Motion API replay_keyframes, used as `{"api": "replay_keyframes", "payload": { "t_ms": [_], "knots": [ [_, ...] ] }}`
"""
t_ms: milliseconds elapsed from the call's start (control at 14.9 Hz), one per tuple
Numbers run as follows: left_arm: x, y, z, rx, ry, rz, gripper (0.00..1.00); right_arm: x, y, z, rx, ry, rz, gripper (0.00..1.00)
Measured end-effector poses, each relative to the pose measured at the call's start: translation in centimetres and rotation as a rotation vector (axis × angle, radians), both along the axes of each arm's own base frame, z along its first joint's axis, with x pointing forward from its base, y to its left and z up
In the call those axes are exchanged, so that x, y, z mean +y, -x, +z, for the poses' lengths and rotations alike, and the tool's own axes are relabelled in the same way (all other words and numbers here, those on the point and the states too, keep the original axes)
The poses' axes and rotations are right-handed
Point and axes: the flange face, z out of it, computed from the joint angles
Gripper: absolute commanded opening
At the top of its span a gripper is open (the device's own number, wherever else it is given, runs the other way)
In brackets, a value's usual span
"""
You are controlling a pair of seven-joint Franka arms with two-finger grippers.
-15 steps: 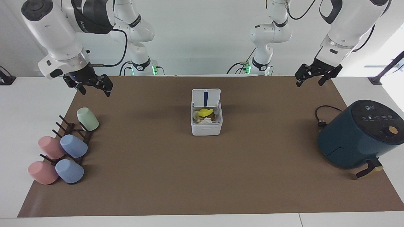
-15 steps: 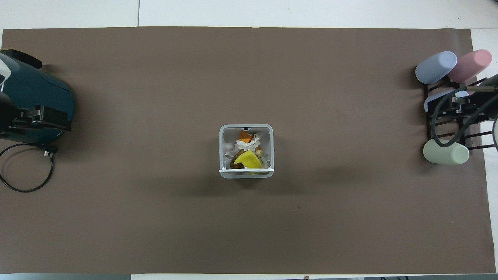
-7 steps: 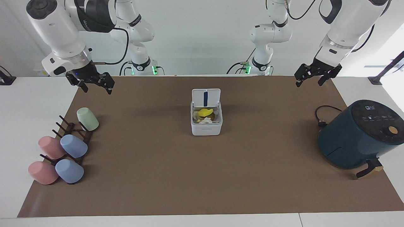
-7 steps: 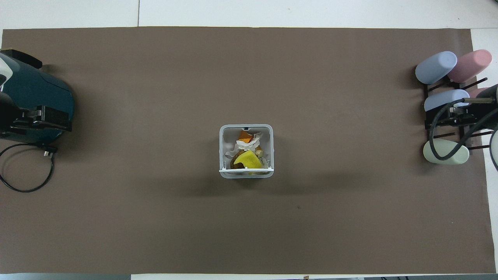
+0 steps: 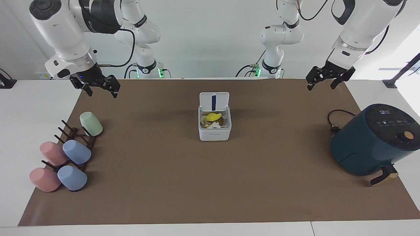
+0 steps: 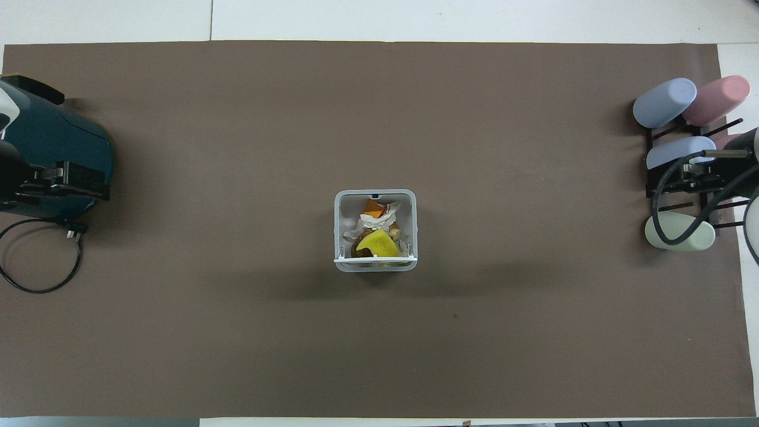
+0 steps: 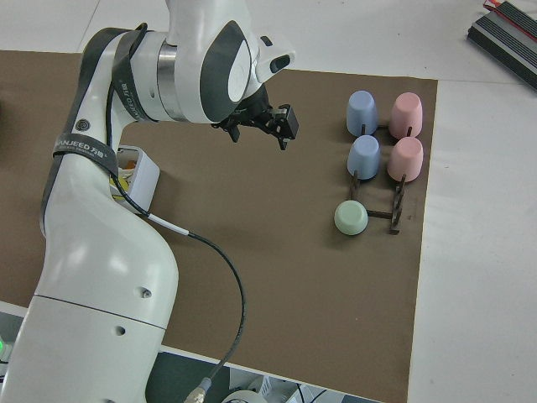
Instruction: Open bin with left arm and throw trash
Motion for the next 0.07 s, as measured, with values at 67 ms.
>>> {"api": "replay_keyframes", "payload": {
  "t_ms": [67],
  "knots": [
    [0.0,0.0,0.0,0.0,0.0,0.0,1.0,0.0,0.0,0.0,0.0,0.0,0.0,1.0]
  ]
}}
